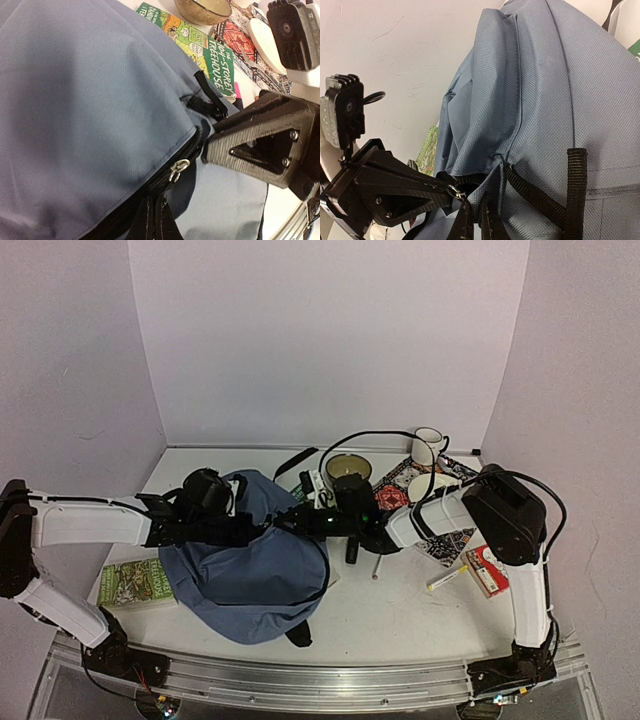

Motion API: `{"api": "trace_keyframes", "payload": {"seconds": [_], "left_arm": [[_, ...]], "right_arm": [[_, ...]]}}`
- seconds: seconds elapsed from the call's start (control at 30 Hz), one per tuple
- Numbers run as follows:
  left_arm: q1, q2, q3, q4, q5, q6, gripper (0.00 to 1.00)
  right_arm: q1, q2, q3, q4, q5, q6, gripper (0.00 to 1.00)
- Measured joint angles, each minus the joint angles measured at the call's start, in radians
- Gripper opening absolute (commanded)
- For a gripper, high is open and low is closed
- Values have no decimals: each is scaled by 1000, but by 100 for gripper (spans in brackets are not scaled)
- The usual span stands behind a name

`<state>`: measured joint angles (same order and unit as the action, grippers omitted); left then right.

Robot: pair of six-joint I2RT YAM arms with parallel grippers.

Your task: Pack the student bag

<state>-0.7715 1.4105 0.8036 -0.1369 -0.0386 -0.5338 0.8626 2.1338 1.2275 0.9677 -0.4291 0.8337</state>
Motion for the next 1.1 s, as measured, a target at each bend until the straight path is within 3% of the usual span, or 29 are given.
{"api": "trace_keyframes", "payload": {"seconds": [0.43, 0.93, 1.1], "left_arm": [[-1, -40, -1, -238, -120, -144, 0], [1, -171, -103, -481, -296, -512, 0], [0, -255, -124, -491, -316, -566, 15]], "right_arm": [[-45, -24, -22, -9, 3, 0, 0], [-62, -43, -23, -44, -4, -11, 0], [-62, -45, -19, -59, -28, -11, 0]]}}
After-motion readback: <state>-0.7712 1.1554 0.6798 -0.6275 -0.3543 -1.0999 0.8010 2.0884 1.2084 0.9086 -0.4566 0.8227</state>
